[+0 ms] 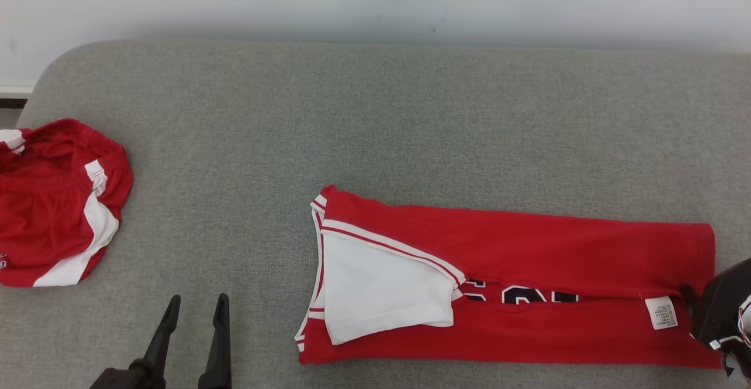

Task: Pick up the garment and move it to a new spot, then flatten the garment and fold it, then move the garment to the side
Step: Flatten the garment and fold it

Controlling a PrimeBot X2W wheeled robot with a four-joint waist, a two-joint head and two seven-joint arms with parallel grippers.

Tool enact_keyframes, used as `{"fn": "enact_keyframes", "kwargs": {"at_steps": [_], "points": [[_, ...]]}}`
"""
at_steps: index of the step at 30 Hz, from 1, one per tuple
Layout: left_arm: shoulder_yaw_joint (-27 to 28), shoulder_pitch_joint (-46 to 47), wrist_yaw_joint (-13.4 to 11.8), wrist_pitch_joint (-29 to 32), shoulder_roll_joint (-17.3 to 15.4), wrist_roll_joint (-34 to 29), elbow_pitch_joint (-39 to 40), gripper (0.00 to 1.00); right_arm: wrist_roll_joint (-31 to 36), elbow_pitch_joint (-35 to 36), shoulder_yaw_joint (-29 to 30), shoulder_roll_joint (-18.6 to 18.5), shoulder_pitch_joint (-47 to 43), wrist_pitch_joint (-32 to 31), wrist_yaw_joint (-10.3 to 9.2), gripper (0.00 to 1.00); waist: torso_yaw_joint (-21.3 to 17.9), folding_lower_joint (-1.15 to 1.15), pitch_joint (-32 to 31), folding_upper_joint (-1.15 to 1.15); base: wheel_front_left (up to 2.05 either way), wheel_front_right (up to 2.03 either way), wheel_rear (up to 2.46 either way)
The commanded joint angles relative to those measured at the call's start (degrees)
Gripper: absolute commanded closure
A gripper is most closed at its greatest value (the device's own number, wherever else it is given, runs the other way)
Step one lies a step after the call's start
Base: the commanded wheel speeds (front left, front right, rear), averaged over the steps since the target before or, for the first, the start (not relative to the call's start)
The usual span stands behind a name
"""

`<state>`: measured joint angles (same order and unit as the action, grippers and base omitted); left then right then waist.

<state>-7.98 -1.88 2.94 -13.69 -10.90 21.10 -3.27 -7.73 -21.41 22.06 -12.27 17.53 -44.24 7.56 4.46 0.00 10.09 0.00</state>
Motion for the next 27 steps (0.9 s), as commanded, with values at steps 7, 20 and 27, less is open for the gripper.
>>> {"fn": "enact_keyframes", "kwargs": {"at_steps": [7,20,27], "points": [[-0.4,1.0,-0.2,0.0,0.0,0.6,-0.2,0.0,-1.4,-4.0,-1.2,-0.3,1.6,0.4,-0.13,0.0,0.4,0.0,1.3,0.0,0.0,0.0,0.0],[-0.1,0.3,-0.9,-0.2,-0.3,1.5,-1.3,0.0,-4.5,-4.5,-3.5,-3.7,3.8,4.8,-0.05,1.0,-0.2,0.0,-0.1,0.0,0.0,0.0,0.0],[-0.4,-0.3,-1.1,0.4,-0.5,1.7,-0.9,0.0,-1.9,-3.0,1.6,-5.9,4.6,6.9,-0.06,1.0,-1.8,0.0,-1.5,0.0,0.0,0.0,0.0]]}}
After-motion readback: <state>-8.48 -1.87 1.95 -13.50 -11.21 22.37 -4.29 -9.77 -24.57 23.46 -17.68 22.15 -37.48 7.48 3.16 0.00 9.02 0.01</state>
